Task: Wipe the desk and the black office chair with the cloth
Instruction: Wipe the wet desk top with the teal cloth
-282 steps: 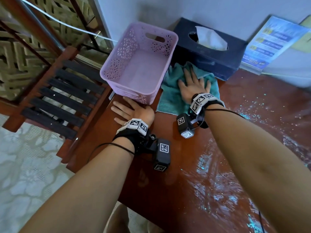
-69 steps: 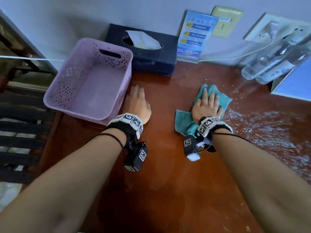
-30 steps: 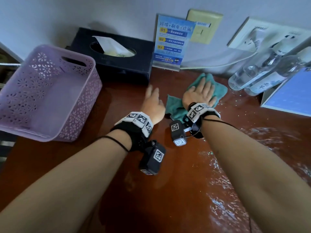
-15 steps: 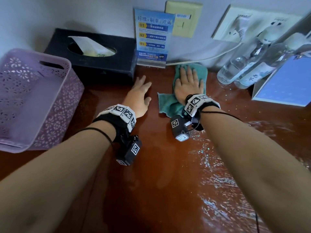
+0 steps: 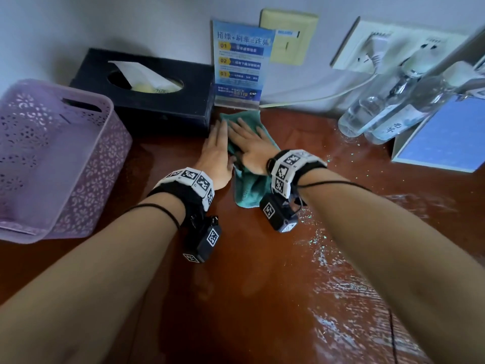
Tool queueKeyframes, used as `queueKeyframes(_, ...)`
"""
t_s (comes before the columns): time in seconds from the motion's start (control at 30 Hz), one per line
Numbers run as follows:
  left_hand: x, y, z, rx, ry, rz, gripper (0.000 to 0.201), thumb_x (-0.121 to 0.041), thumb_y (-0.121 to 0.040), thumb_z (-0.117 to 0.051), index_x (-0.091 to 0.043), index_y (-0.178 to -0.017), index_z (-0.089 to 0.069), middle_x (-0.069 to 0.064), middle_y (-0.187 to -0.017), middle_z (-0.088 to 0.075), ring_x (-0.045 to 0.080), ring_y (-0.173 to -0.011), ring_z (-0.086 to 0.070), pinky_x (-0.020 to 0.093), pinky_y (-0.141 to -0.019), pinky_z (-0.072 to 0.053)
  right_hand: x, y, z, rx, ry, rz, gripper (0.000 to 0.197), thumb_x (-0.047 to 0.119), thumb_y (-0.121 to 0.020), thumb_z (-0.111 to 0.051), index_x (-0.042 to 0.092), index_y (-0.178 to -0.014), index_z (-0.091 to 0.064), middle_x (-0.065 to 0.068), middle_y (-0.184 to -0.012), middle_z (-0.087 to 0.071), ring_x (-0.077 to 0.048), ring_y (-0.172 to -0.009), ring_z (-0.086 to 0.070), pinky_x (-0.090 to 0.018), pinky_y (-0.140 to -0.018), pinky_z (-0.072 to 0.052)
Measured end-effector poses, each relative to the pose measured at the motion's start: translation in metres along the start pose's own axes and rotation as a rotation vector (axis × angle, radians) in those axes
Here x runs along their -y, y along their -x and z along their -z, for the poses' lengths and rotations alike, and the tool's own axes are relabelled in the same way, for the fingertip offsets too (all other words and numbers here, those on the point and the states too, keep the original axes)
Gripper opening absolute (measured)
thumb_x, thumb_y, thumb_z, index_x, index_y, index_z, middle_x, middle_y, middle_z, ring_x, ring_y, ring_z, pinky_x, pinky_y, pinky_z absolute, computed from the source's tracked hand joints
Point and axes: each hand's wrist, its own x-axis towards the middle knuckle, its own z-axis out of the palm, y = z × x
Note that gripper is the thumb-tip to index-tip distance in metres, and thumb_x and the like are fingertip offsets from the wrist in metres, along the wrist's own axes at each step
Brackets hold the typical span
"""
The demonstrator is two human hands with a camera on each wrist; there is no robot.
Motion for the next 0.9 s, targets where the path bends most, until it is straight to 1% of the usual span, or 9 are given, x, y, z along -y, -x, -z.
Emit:
queueKeyframes(0.1,-0.001,-0.002,-0.002,0.029,-0.032,-0.002,0.081,-0.006,-0.095,-0.049,-0.004,-0.151,0.009,0.014,-0.159,0.012,0.025,-0.148,0.007,0.035,-0.121,-0.002,-0.004,-0.015,0.004,-0.003,0.017,-0.007,0.068,0.015,-0.096,-0.037,0.026,-0.154,-0.002,0.010,-0.161,0.003,-0.010,-0.147,0.010,-0.044,-0.119,0.006)
queueKeyframes(0.2,0.000,-0.003,0.000,0.043,-0.064,-0.006,0.081,-0.006,-0.095,-0.050,-0.003,-0.150,0.009,0.013,-0.159,0.012,0.023,-0.148,0.008,0.033,-0.120,0.000,0.000,-0.024,0.001,-0.043,0.048,-0.045,0.060,0.026,-0.100,-0.029,0.030,-0.153,-0.001,0.013,-0.161,0.004,-0.010,-0.147,0.010,-0.044,-0.118,0.008)
queueKeyframes(0.3,0.000,-0.003,0.002,0.037,-0.042,-0.018,0.079,-0.009,-0.096,-0.049,-0.007,-0.152,0.007,0.010,-0.160,0.011,0.020,-0.148,0.008,0.032,-0.120,0.001,-0.003,-0.019,0.001,-0.064,0.032,-0.060,0.058,0.033,-0.100,-0.028,0.034,-0.153,-0.002,0.015,-0.160,0.003,-0.008,-0.147,0.008,-0.043,-0.117,0.008)
queueKeyframes(0.37,-0.002,-0.002,0.002,0.030,-0.036,-0.018,0.079,-0.018,-0.098,-0.050,-0.010,-0.152,0.007,0.008,-0.160,0.012,0.020,-0.148,0.009,0.032,-0.119,0.002,-0.012,-0.012,0.000,-0.086,-0.010,-0.102,0.058,0.035,-0.100,-0.028,0.036,-0.153,-0.003,0.016,-0.160,0.003,-0.008,-0.147,0.008,-0.043,-0.116,0.010)
queueKeyframes(0.43,-0.004,-0.003,0.001,0.046,-0.066,-0.009,0.086,-0.035,-0.096,-0.052,-0.014,-0.152,0.009,0.006,-0.160,0.015,0.022,-0.148,0.012,0.035,-0.118,0.004,-0.030,0.003,-0.001,-0.116,-0.051,-0.216,0.059,0.037,-0.099,-0.027,0.037,-0.152,-0.002,0.015,-0.160,0.005,-0.009,-0.147,0.010,-0.043,-0.115,0.012)
queueKeyframes(0.53,-0.014,-0.005,-0.003,0.141,-0.234,-0.019,0.093,-0.056,-0.090,-0.050,-0.028,-0.151,0.013,0.000,-0.158,0.025,0.027,-0.145,0.021,0.046,-0.117,0.006,-0.070,0.034,0.004,-0.190,-0.093,-0.463,0.058,0.039,-0.100,-0.023,0.037,-0.152,0.002,0.015,-0.160,0.008,-0.007,-0.146,0.012,-0.042,-0.116,0.012)
queueKeyframes(0.6,-0.022,-0.008,-0.008,0.208,-0.347,-0.057,0.097,-0.068,-0.084,-0.047,-0.033,-0.151,0.014,-0.003,-0.154,0.033,0.027,-0.142,0.029,0.054,-0.114,0.009,-0.091,0.046,0.010,-0.207,-0.102,-0.563,0.058,0.040,-0.100,-0.021,0.037,-0.152,0.004,0.015,-0.160,0.010,-0.007,-0.146,0.012,-0.041,-0.117,0.011)
queueKeyframes(0.73,-0.032,-0.007,-0.026,0.267,-0.532,-0.094,0.102,-0.081,-0.078,-0.036,-0.033,-0.149,0.019,0.000,-0.154,0.034,0.027,-0.140,0.033,0.060,-0.113,0.012,-0.106,0.042,0.011,-0.226,-0.127,-0.622,0.060,0.041,-0.099,-0.020,0.034,-0.153,0.006,0.010,-0.160,0.010,-0.007,-0.146,0.014,-0.042,-0.117,0.010)
queueKeyframes(0.9,-0.031,-0.007,-0.029,0.264,-0.591,-0.079,0.101,-0.086,-0.076,-0.027,-0.034,-0.147,0.023,-0.001,-0.154,0.033,0.027,-0.140,0.033,0.060,-0.112,0.013,-0.107,0.039,0.015,-0.264,-0.137,-0.634,0.061,0.042,-0.097,-0.023,0.036,-0.153,0.002,0.008,-0.161,0.007,-0.010,-0.147,0.012,-0.044,-0.118,0.007)
